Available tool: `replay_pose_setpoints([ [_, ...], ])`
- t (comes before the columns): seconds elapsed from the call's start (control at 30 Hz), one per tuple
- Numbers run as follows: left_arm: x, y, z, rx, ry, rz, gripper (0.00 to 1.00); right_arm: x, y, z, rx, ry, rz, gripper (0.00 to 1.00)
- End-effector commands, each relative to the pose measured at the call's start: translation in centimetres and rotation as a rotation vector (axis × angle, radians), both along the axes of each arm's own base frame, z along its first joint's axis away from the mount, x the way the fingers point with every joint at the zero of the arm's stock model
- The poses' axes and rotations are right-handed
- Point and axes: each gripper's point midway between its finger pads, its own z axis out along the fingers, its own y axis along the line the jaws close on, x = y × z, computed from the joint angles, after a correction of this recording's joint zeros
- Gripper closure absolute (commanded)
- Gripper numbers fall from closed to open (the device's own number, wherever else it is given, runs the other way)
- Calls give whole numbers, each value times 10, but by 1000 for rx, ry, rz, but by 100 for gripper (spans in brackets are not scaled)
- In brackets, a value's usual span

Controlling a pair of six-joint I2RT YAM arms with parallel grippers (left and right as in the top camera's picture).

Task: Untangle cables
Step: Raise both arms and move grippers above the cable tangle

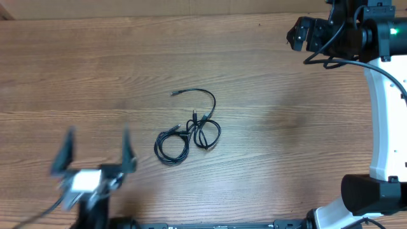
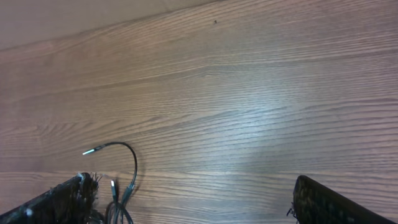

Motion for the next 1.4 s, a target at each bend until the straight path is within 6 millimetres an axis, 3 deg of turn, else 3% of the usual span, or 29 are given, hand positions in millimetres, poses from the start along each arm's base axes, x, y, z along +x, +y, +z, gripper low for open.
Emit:
replay_pose_setpoints([
  [0.0,-43,15,100,5,-122,118,0,-6,7,20,22,-51,39,0],
  [0.07,-41,15,138,27,-87,130,0,-7,12,20,30,-49,53,0],
  [0.13,-23,15,170,28,-25,125,0,-8,17,20,29,-48,66,0],
  [0.23,22,14,200,36,112,97,0,-12,26,23,16,-60,106,0],
  [0.3,61,11,207,44,233,60,0,-14,29,26,-8,-73,125,0],
  [0.33,99,8,201,47,361,20,0,-15,28,28,-36,-85,125,0],
  [0.4,141,4,180,44,520,-28,0,-16,23,31,-77,-95,101,0],
  [0.47,181,2,144,31,692,-66,1,-17,16,33,-108,-102,76,0],
  [0.57,227,-4,76,2,939,-134,0,-16,9,33,-140,-104,51,0],
  [0.7,264,-14,0,-71,1171,-227,0,-14,8,34,-145,-113,47,0],
  [0.77,275,-14,-24,-105,1238,-231,0,-12,8,37,-144,-127,45,0],
  [0.83,282,-14,-36,-137,1268,-226,0,-9,8,38,-143,-136,44,0],
  [0.97,279,-14,-36,-143,1276,-225,0,-6,8,41,-145,-154,40,0],
  [1.1,262,-15,-27,-85,1275,-237,0,-4,8,41,-144,-160,40,0],
  [1.2,236,-22,-31,-20,1334,-268,0,-2,11,37,-123,-150,45,0],
  [1.37,201,-35,-53,77,1481,-322,0,-9,45,-1,40,23,136,0],
])
